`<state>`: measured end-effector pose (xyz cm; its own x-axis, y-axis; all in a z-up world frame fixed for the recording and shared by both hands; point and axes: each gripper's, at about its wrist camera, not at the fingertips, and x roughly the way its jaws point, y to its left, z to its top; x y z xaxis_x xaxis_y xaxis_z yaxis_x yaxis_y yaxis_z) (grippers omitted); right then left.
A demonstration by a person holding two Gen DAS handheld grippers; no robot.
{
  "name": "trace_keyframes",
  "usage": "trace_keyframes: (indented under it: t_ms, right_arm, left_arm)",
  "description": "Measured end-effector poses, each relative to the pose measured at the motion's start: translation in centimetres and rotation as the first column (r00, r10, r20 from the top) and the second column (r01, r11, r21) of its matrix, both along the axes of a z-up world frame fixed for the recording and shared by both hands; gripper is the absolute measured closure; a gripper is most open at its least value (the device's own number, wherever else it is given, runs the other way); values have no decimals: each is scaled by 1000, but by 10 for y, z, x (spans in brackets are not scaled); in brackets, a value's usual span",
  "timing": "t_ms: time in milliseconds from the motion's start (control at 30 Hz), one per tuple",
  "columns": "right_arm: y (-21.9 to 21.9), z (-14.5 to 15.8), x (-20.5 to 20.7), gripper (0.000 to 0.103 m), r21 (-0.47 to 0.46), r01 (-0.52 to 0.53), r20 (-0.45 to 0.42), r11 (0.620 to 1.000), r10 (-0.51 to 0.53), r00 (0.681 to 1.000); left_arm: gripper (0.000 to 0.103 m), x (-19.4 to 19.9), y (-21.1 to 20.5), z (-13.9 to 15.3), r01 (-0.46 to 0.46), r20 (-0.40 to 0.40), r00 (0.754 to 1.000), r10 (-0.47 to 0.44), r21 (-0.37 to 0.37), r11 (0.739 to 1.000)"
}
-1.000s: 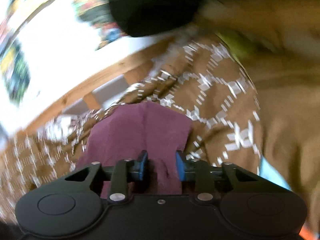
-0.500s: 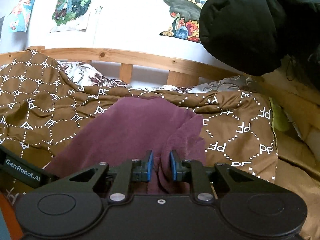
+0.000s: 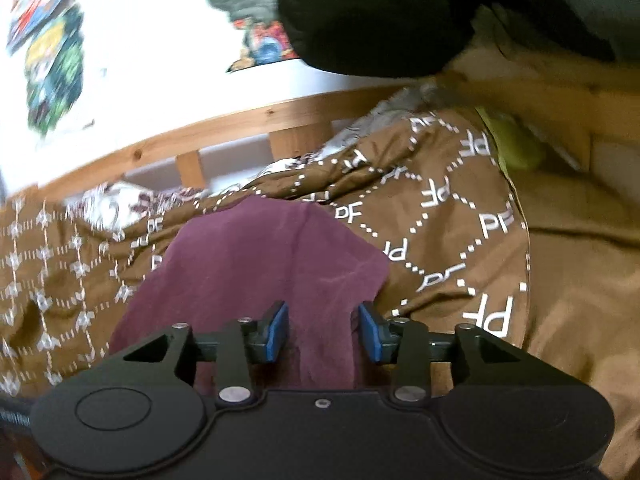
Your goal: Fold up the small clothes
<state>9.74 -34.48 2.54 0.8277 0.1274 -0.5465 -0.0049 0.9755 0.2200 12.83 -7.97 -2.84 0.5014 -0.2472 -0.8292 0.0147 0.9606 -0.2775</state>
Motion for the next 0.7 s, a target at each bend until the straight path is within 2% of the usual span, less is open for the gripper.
trace_keyframes:
  t_ms: [133, 200, 333, 400, 467, 567, 633, 700]
  right_arm:
    - [-14, -8, 9, 58, 68, 49, -37, 997, -46, 998]
    - [-16, -11, 14, 63, 64, 60, -48, 996, -57, 997]
    - [-13, -12, 20, 76, 20, 40, -13, 999, -39, 999]
    - [-4, -9, 21, 83, -57, 4, 21, 998, -3, 1000]
    - [13, -7, 20, 86, -191, -61, 63, 980, 74, 995]
    - [38, -11, 14, 86, -384, -157, 99, 910, 210, 973]
    - [46, -14, 13, 86, -433, -179, 92, 884, 240, 966]
    - [45, -16, 14, 86, -442, -180, 81, 879, 239, 968]
  left_arm:
    - [0, 0, 2, -1, 9, 4, 1000, -9, -6, 1000]
    - [0, -1, 3, -1, 13, 5, 1000, -13, -11, 1000]
    - [0, -1, 4, -3, 20, 9, 1000, -20, -18, 1000]
    - [0, -1, 5, -4, 25, 15, 1000, -25, -23, 999]
    - [0, -2, 5, -5, 29, 21, 999, -28, -26, 999]
    - [0, -2, 6, -6, 30, 24, 999, -30, -28, 999]
    - [0, -2, 5, -6, 31, 26, 999, -30, -26, 999]
    - [0, -3, 4, -6, 30, 28, 999, -29, -23, 999]
